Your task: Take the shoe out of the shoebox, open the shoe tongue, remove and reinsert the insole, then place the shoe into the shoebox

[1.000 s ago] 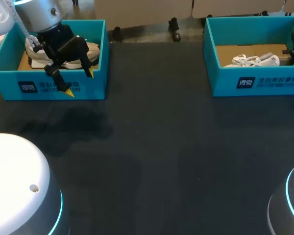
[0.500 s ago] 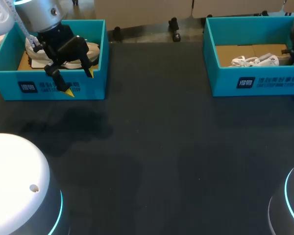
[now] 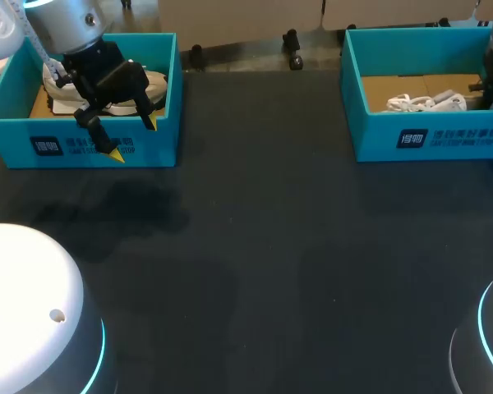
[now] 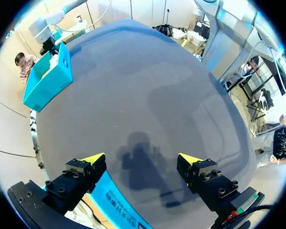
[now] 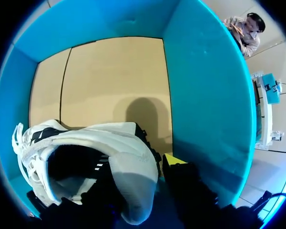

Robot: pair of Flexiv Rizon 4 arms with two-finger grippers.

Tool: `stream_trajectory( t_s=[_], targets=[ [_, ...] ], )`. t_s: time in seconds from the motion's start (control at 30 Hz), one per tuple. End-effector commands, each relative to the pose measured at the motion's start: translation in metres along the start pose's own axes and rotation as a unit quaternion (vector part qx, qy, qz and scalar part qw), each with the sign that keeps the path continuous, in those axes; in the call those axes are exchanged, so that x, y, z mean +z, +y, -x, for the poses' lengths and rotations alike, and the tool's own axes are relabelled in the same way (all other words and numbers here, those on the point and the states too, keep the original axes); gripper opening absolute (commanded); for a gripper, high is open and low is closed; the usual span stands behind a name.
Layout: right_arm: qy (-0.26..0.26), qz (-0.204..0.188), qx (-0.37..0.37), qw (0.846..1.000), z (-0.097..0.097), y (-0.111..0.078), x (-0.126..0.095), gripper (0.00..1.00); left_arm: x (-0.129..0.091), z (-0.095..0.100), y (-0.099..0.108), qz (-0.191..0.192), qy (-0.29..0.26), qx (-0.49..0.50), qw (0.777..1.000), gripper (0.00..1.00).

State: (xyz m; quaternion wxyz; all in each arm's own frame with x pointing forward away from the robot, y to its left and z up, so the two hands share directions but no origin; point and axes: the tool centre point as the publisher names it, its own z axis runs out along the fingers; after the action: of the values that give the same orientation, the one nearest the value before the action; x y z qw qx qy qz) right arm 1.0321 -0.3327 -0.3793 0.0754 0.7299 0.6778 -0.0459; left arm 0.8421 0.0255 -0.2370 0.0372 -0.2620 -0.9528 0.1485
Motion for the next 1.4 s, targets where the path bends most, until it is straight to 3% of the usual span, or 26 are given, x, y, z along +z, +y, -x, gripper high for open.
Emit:
stream_trajectory(
  t_s=[0.03,0.1,0.13,0.17,0.5,0.8,1.13,1.4],
  targets=[
    [-0.007,-0.003,0.003,1.0,0.0,-0.001,-0.01,0.52,0.0,-0.001,0.0,0.001,0.0,0.0,1.0,1.0],
    [-0.008,-0.003,0.003,1.0,0.0,-0.001,-0.015,0.85,0.0,-0.001,0.0,0.001,0.0,0.0,1.0,1.0],
    [-0.009,-0.003,0.004,1.0,0.0,0.0,-0.018,0.96,0.0,-0.001,0.0,0.001,0.0,0.0,1.0,1.0],
    [-0.01,0.0,0.006,1.0,0.0,0.0,-0.021,1.0,0.0,-0.001,0.0,0.001,0.0,0.0,1.0,1.0],
    [0.0,0.025,0.018,1.0,-0.006,-0.003,-0.064,1.0,0.0,-0.001,0.0,0.001,0.0,0.0,1.0,1.0],
    [0.005,0.032,0.023,0.999,-0.039,-0.017,-0.117,1.0,0.0,-0.001,0.0,0.001,0.0,0.0,1.0,1.0],
    [-0.001,0.038,0.043,0.998,-0.058,-0.051,-0.167,1.0,0.0,-0.001,0.0,0.001,0.0,0.0,1.0,1.0],
    [0.033,0.039,0.057,0.997,-0.073,-0.095,-0.185,1.0,0.0,-0.001,0.0,0.001,0.0,0.0,1.0,1.0]
  ],
)
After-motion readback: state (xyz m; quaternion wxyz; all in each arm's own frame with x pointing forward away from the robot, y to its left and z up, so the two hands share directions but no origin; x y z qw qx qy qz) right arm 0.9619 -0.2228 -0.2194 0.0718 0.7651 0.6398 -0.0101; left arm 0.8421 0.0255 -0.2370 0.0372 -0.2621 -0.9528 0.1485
